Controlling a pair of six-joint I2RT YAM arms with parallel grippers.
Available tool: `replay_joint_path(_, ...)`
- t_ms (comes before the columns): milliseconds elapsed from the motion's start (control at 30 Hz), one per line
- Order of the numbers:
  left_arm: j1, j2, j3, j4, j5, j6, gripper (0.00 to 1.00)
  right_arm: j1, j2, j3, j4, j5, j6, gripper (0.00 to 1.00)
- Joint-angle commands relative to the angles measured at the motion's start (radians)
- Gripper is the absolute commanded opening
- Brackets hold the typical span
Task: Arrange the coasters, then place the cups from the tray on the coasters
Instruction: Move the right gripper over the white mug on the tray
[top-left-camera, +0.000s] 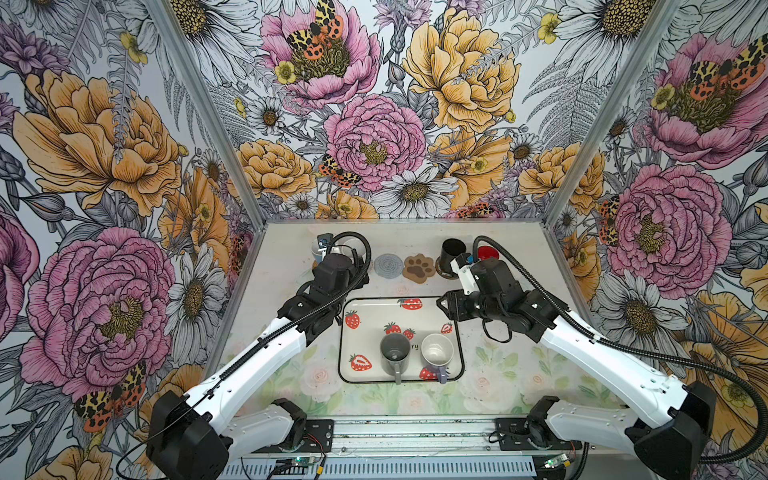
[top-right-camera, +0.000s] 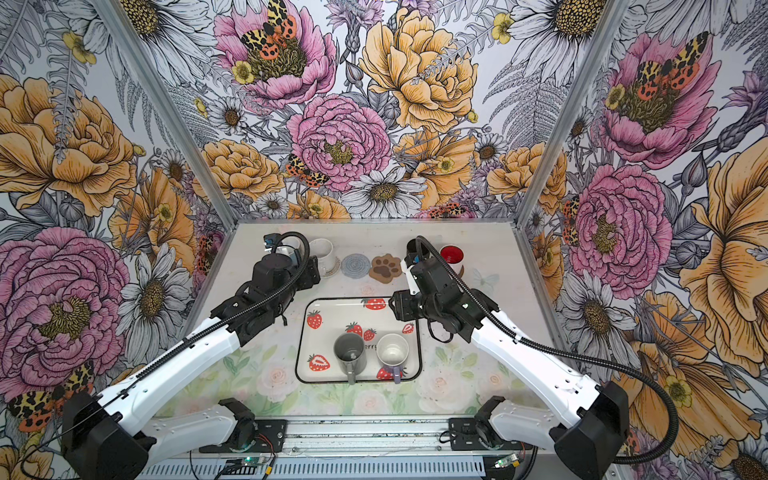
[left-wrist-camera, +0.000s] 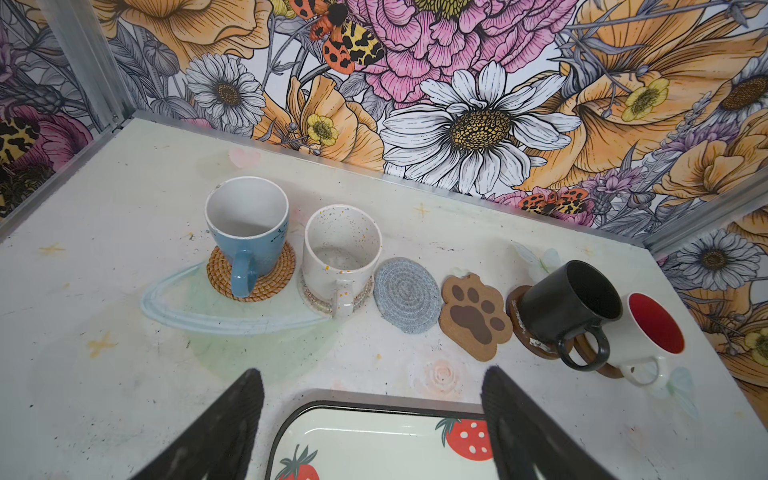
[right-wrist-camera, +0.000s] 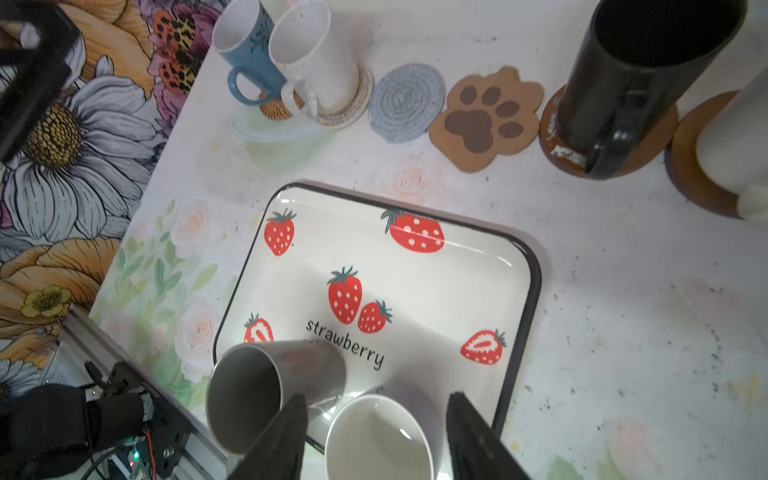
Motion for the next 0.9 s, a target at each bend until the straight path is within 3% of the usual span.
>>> replay_joint_path(0, 0.024, -0.014, -0.017, 0.037, 0.039, -0.02, 0.84, 0.03, -0.054, -0.036, -0.074, 0.026, 0.021, 0.56)
replay_joint_path(467, 0.039, -0.008, -0.021, 0.042, 0.06, -0.025, 0.84, 0.191, -0.185, -0.176, -0.186, 0.05, 0.197, 0.55)
replay_joint_path(867, 0.04, 0.012, -0.018, 0.049, 0.073, -0.028, 0.84, 0.346, -0.092, -0.219, -0.188, 0.098, 0.312, 0.55)
